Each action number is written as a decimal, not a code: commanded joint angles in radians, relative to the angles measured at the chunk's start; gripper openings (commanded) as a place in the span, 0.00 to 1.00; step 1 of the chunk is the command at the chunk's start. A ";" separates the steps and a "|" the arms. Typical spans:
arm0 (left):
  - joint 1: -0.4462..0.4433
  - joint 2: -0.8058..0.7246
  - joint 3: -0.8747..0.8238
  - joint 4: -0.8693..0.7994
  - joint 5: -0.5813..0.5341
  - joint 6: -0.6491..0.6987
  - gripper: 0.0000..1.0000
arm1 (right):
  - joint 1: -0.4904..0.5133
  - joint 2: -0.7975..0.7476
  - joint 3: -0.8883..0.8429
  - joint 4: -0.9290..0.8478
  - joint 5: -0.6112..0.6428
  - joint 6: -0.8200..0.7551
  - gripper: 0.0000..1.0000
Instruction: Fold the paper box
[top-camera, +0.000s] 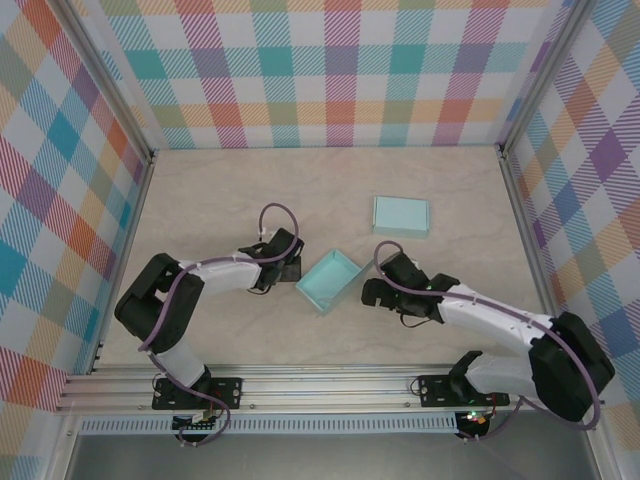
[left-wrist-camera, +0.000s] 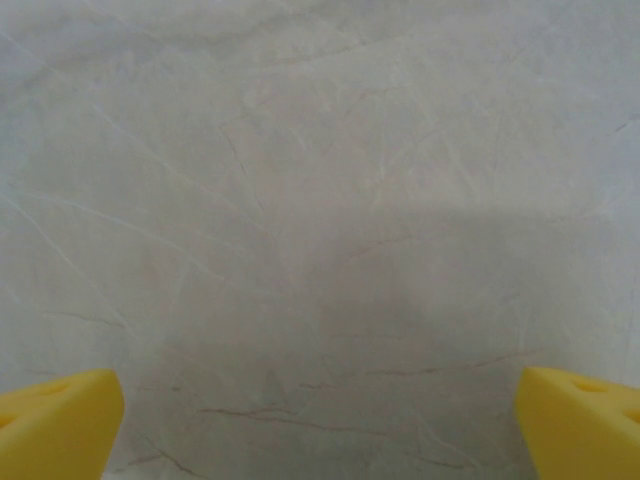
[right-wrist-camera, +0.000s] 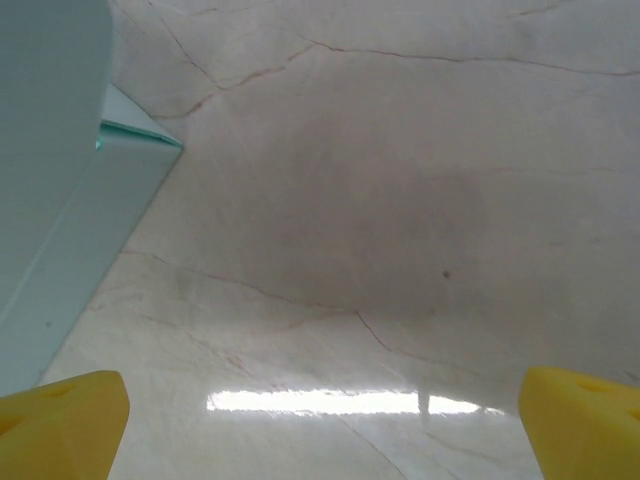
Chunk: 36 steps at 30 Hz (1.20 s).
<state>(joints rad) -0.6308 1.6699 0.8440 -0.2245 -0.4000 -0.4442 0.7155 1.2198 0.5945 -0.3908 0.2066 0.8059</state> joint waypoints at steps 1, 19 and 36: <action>-0.029 -0.042 -0.042 0.007 0.035 -0.055 1.00 | -0.031 0.062 0.026 0.129 -0.014 -0.002 0.96; -0.253 -0.157 -0.244 0.266 0.143 -0.327 1.00 | -0.288 0.457 0.323 0.351 -0.336 -0.234 0.75; -0.144 -0.349 -0.121 0.229 0.197 0.487 0.84 | -0.343 0.019 0.349 -0.138 0.117 -0.319 0.98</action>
<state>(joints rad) -0.8192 1.2713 0.6865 -0.0097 -0.3019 -0.2329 0.3763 1.3319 0.9783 -0.4160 0.2173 0.4923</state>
